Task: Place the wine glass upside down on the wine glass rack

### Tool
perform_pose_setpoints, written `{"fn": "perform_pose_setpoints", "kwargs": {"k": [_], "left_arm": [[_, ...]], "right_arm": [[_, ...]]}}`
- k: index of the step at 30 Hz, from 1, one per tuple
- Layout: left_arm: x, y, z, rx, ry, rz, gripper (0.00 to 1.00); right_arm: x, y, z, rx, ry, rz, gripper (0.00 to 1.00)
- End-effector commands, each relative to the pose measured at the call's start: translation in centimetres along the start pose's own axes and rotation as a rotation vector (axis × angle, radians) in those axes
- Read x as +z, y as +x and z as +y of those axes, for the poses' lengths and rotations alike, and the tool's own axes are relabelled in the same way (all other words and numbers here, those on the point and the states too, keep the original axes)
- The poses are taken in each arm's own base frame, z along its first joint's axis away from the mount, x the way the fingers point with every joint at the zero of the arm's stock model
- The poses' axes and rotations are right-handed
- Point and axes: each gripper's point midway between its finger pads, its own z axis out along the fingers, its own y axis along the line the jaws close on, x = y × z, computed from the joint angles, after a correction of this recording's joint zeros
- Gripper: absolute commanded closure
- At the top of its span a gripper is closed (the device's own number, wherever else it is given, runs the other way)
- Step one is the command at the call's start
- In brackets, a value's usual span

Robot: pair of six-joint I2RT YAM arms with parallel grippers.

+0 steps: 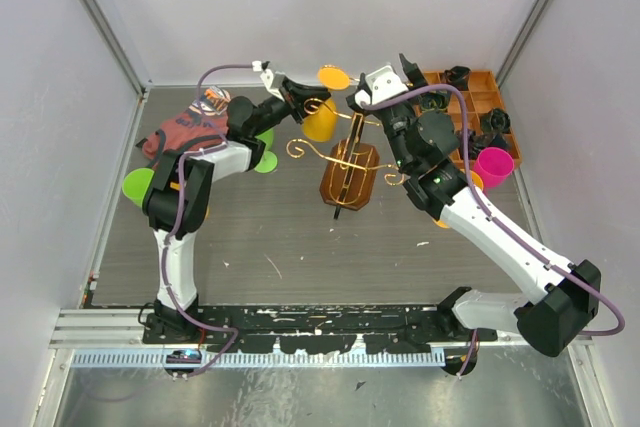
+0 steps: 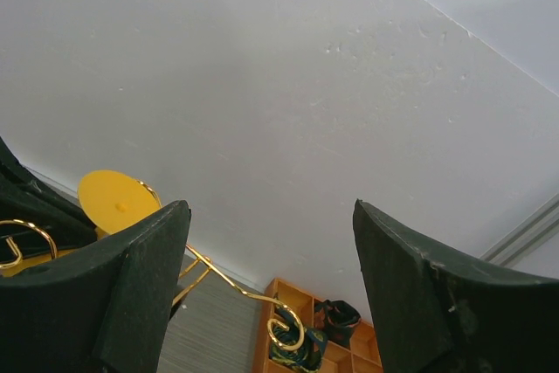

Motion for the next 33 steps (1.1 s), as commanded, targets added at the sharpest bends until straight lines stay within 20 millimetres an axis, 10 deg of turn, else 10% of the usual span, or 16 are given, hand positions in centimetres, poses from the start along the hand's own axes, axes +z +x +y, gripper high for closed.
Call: {"fn": "perform_pose_setpoints", "kwargs": {"k": [1,33], "left_arm": [[1.1,-1.9,0.1,0.046,0.012,-0.068,1.0],[2.4,2.1,3.8,0.009,-0.068,0.004,1.0]], "right_arm": [[0.1,-1.3,-0.9,0.029,0.023,-0.046,0.19],[0.0,-0.3,-1.1,0.037,0.033,-0.028,0.19]]}}
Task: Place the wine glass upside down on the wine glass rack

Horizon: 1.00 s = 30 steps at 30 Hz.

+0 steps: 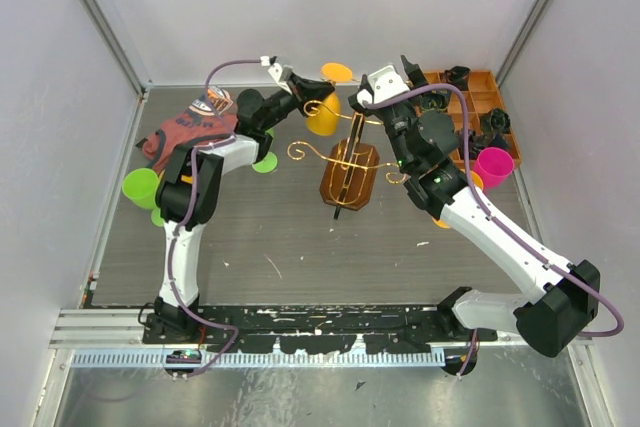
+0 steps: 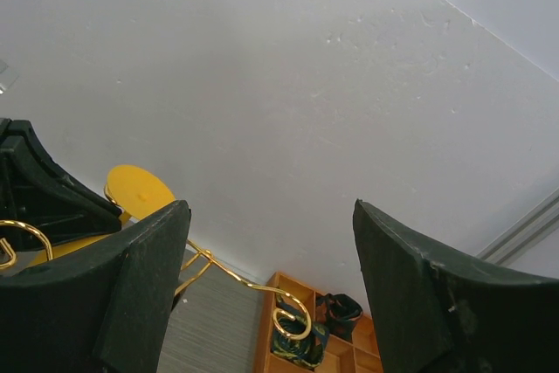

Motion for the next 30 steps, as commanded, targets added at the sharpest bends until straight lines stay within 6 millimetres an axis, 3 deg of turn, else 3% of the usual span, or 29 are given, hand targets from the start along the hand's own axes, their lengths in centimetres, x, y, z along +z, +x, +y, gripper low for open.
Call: {"fn": "perform_pose_setpoints", "kwargs": {"k": [1,10,21,30], "left_arm": [[0.9,0.0,0.7,0.025,-0.011,-0.009,1.0],[1.1,0.4,2.0,0.035,-0.071,0.002,1.0],[-0.7,-1.1,3.6,0.09,-0.21,-0.063,1.0],[-1.5,-3.4,2.6,0.14,-0.2,-0.1,1.0]], "right_arm": [[0.0,-1.1,-0.9,0.03,0.03,-0.04,0.19],[0.1,-0.9,-1.0,0.032,0.035,-0.039,0.19],[0.3,-0.8,-0.9,0.033,0.028,-0.04,0.19],[0.4,-0.8,-0.8,0.039,0.024,-0.041,0.19]]}}
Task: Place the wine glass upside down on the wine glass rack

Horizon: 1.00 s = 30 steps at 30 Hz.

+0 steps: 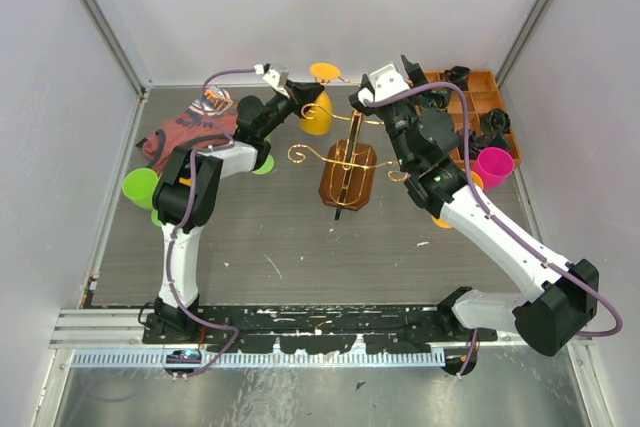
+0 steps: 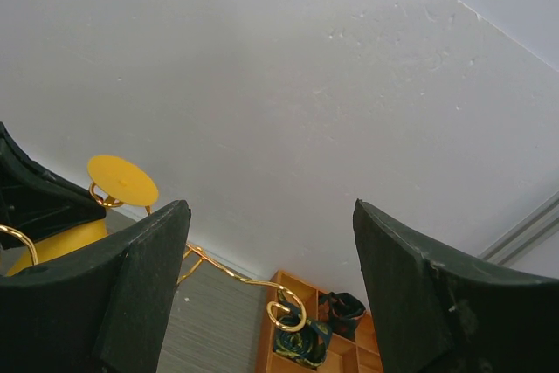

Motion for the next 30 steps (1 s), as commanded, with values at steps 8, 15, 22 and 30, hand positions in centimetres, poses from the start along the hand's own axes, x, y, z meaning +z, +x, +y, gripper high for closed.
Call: {"fn": "perform_pose_setpoints", "kwargs": {"k": [8,15,22,30], "left_arm": [[-0.8,-4.9,-1.8,0.088,0.057,-0.103,1.0],[-0.4,-4.3,-1.1,0.035,0.033,-0.124,1.0],[-0.1,-5.1,-0.5,-0.016,0.001,-0.204,1.0],[-0.6,-4.7,-0.3,-0.037,-0.031,-0.229,1.0]], "right_arm": [[0.2,-1.1,-0.7,0.032,0.024,-0.042,0.19],[0.2,-0.9,-0.5,0.031,0.018,-0.037,0.19],[0.0,-0.4,-0.1,0.038,0.009,-0.026,0.19],[0.3,-0.4,0.0,0.041,0.002,-0.029,0.19]]}}
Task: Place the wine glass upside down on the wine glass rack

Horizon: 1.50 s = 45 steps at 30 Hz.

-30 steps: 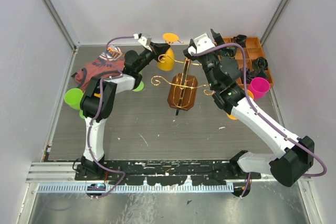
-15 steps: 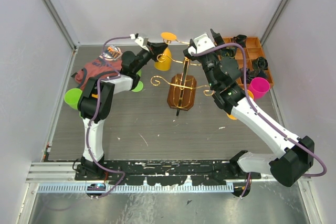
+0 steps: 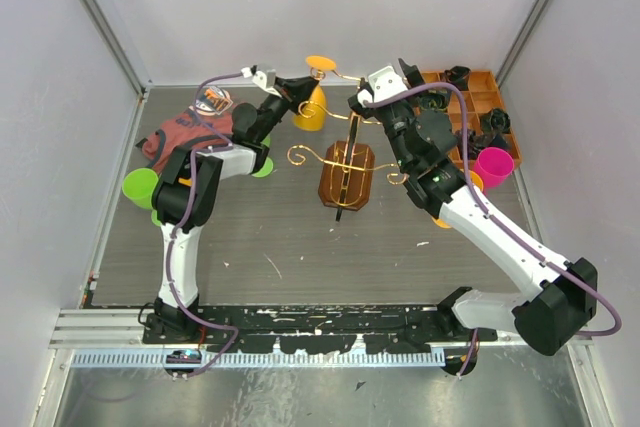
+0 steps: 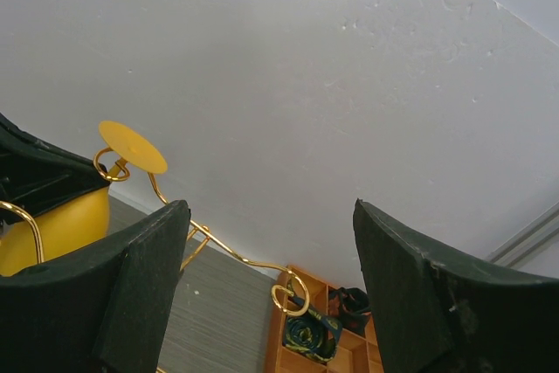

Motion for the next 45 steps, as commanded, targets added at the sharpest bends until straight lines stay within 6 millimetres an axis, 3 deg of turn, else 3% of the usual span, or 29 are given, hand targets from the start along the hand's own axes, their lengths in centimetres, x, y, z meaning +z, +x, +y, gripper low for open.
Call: {"fn": "perform_pose_setpoints", "kwargs": {"k": [1,21,24,29,32,37,45], "left_arm": [[0.1,-1.8,-0.2,0.018,-0.008,-0.089,1.0],[-1.2,-1.5,-0.4,0.051,-0.017,-0.052,0.99],[-1.5,-1.7,-0.5,0.059,-0.013,-0.044,0.92],[-1.9,-2.0,-0.9,0.082,0.0,-0.023,0.65],[-2.2,-2.3,-1.2,0.106,0.005,-0.003,0.57],[-2.8,-2.2,-1.2,0.136,0.005,0.037,0.53],[-2.2,-3.8,-1.9,0.169,0.023,0.062,0.5]], "right_arm": [[0.3,-1.2,-0.6,0.025,0.02,-0.042,0.19],[0.1,-0.7,-0.8,0.025,0.024,-0.029,0.19],[0.5,-0.8,-0.8,0.043,0.021,-0.023,0.19],[1.9,0.3,-0.7,0.085,0.027,0.054,0.14],[2.7,0.4,-1.0,0.119,0.034,0.079,0.12],[3.1,0.4,-1.4,0.187,0.04,0.094,0.1],[4.1,0.9,-3.0,0.312,0.068,0.175,0.09]]}}
